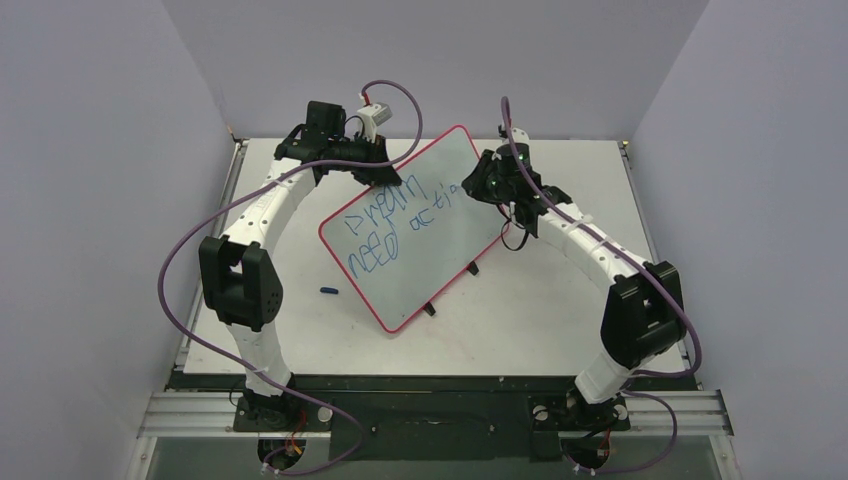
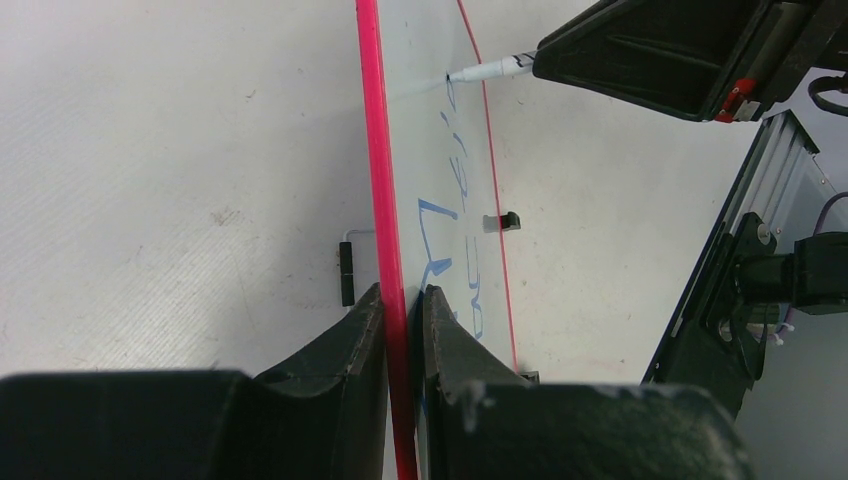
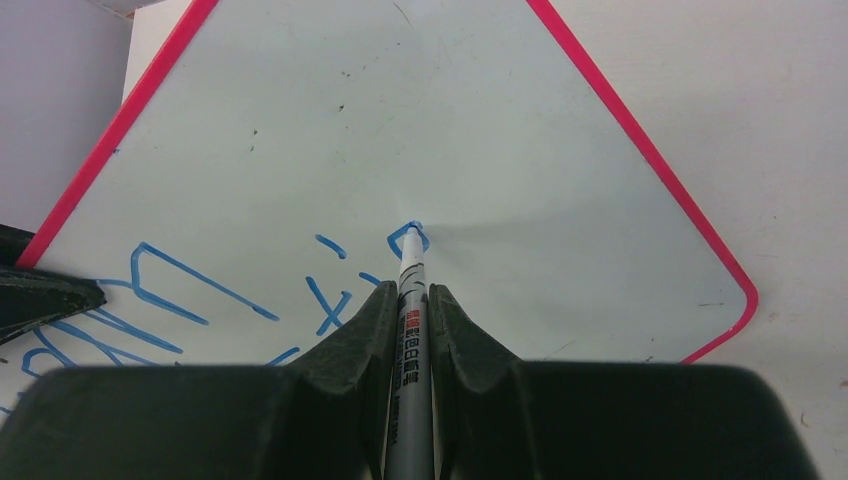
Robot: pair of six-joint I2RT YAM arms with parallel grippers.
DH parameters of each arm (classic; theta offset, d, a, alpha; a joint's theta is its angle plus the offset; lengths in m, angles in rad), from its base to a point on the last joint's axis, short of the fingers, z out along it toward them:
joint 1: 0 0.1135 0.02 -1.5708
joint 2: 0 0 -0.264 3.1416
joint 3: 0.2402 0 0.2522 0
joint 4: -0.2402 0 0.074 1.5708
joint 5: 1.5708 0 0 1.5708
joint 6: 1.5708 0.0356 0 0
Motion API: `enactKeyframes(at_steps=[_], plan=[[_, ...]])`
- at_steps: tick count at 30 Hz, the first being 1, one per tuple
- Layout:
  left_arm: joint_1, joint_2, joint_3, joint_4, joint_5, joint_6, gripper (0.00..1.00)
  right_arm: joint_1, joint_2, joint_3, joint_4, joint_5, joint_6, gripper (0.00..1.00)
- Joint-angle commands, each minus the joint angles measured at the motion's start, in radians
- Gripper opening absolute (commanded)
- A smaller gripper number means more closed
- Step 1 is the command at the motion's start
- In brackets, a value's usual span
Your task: Write a sentence on the whiteboard
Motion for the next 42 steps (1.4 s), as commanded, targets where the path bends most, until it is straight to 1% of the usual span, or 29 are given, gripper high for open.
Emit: enactKeyframes(at_steps=[1,8,28,42], plan=[[-0.033,-0.029,0.019,-0.030,0.028,0.096,0.00,-0.009,-0.091,-0.032,0.029,0.016,-0.001,0.00],[-0.034,-0.034,0.017,-0.029,0.024,0.095,0.00,-0.019,-0.138,-0.032,0.029,0.027,0.001,0.00],[-0.033,-0.034,0.015,-0.028,0.031,0.096,0.00,-0.037,-0.020,0.055,0.039,0.001,0.014,0.00],[-0.033,-0.031,0.017,-0.027,0.039,0.096,0.00,-0.036,0.008,0.031,0.055,-0.010,0.016,0.00]])
